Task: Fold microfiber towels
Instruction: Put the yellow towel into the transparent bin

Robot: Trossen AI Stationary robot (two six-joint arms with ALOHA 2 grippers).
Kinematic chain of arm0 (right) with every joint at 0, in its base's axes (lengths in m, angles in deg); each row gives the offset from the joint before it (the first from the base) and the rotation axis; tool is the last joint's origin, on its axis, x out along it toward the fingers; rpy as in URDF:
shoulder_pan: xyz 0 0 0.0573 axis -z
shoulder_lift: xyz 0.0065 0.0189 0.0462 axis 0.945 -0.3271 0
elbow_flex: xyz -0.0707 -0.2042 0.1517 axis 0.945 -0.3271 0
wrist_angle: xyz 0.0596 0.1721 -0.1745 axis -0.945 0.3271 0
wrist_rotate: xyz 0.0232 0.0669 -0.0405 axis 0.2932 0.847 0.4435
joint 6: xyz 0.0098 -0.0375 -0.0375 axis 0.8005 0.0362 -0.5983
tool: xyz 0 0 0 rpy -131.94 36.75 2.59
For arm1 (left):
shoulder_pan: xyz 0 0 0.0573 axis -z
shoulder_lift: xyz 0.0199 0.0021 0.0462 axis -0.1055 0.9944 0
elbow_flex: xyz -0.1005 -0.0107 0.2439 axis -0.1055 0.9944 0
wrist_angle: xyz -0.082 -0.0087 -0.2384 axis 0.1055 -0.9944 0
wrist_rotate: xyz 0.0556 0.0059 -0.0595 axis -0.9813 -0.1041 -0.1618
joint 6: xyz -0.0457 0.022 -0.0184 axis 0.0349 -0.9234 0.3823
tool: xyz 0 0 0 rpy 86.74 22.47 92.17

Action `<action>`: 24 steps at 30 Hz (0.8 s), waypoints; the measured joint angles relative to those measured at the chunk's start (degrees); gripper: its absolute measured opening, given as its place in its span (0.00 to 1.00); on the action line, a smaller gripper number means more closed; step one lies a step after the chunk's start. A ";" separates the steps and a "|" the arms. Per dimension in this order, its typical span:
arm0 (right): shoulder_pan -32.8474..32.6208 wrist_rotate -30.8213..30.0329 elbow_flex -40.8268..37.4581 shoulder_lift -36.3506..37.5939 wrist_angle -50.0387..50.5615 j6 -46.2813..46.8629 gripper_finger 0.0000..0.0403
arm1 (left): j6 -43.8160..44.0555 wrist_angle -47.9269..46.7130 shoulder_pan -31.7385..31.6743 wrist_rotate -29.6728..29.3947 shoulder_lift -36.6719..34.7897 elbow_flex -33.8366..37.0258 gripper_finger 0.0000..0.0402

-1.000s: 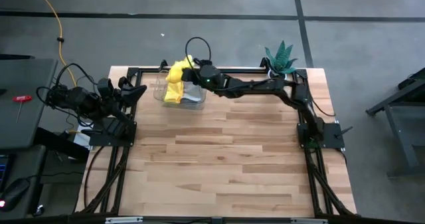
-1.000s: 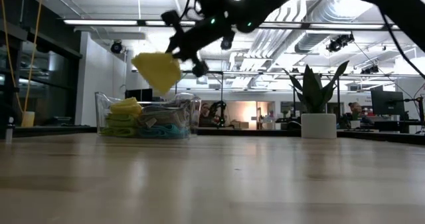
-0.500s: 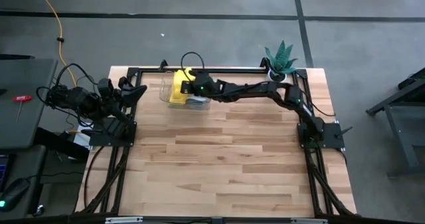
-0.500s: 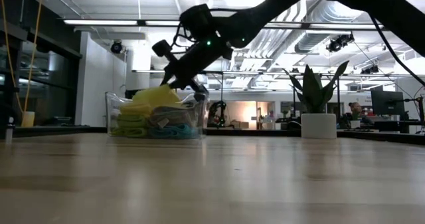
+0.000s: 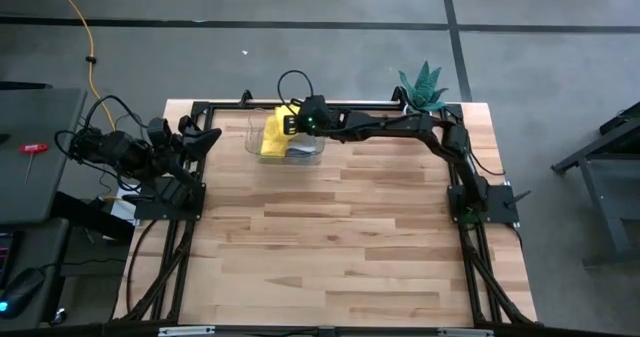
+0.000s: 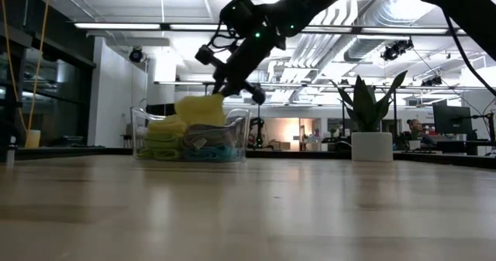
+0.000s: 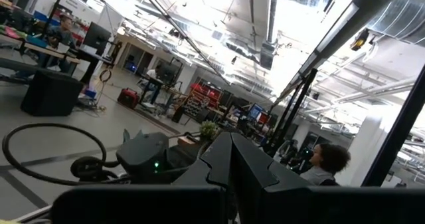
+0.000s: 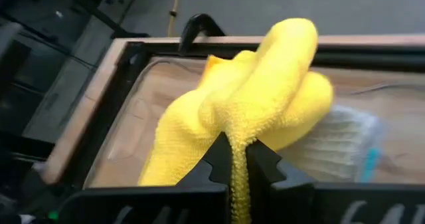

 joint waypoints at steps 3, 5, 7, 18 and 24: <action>0.42 0.05 -0.02 0.95 1.13 -2.21 0.00 | -0.01 -0.03 0.02 -0.01 -0.01 0.00 0.00; 0.67 0.32 0.10 1.28 2.68 -2.38 0.00 | 0.01 -0.05 0.02 -0.02 -0.02 0.00 0.00; 0.67 0.76 0.13 1.20 5.66 -1.98 0.00 | -0.01 -0.15 0.02 -0.02 0.00 0.00 0.00; -0.27 0.17 0.00 1.08 12.61 2.39 0.00 | 0.00 -0.24 0.02 0.02 0.00 0.00 0.00; -0.73 0.34 -0.06 0.93 18.06 10.92 0.00 | 0.04 -0.26 0.00 0.02 0.00 0.00 0.00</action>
